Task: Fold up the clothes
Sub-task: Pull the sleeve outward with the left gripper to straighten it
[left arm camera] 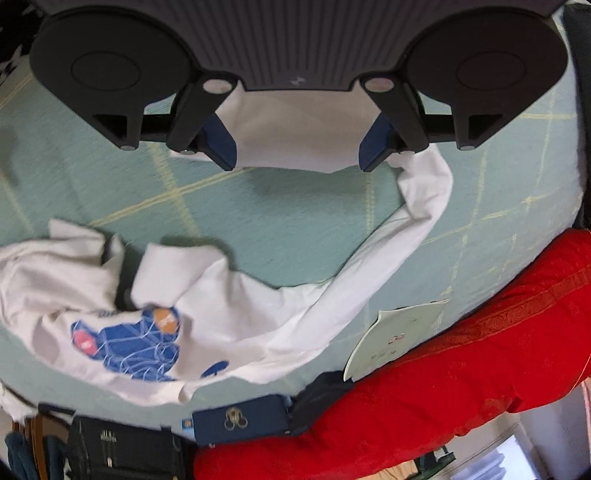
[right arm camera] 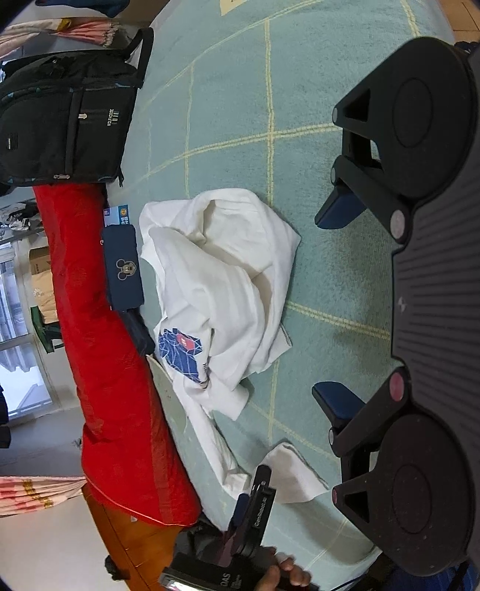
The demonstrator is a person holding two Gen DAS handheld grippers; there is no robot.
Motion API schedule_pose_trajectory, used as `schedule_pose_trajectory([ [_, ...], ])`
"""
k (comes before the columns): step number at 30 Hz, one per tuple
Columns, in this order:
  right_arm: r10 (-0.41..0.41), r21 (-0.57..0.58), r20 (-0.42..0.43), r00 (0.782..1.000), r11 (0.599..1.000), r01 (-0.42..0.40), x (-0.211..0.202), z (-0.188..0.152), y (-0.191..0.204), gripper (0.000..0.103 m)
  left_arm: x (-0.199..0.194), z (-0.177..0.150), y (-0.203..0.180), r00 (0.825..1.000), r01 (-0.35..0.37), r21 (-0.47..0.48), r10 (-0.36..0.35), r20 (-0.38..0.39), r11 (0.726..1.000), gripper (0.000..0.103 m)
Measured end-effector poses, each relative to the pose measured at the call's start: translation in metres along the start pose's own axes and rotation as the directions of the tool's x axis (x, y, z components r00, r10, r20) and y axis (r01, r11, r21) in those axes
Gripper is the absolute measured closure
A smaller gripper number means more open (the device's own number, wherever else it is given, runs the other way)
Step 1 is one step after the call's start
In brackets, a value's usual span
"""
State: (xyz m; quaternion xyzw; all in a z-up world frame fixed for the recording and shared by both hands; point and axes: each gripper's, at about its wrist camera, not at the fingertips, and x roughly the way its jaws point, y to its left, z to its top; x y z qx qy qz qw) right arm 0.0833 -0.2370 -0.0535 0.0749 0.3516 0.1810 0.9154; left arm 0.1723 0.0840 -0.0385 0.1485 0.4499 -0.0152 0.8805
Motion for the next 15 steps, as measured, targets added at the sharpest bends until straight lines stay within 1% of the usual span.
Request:
schedule_pose_trajectory([
  [3,0.011,0.013,-0.005,1.000,1.000,-0.011,0.001,-0.001,-0.001,0.010,-0.003,-0.006,-0.002,1.000,0.022,-0.067,-0.022,0.012,0.997,0.029],
  [5,0.020,0.018,-0.014,1.000,1.000,-0.020,0.003,-0.002,-0.001,0.010,0.001,-0.010,-0.004,1.000,0.027,-0.102,-0.027,0.004,0.994,0.029],
  [12,0.032,0.025,-0.024,0.999,0.999,-0.032,0.006,-0.005,-0.001,0.010,0.012,-0.020,-0.015,1.000,0.016,-0.138,-0.018,-0.014,0.990,0.029],
  [15,0.031,0.022,-0.027,0.999,0.999,-0.031,0.007,-0.005,-0.002,0.010,0.015,-0.029,-0.023,0.999,0.033,-0.137,-0.035,-0.016,0.990,0.029],
])
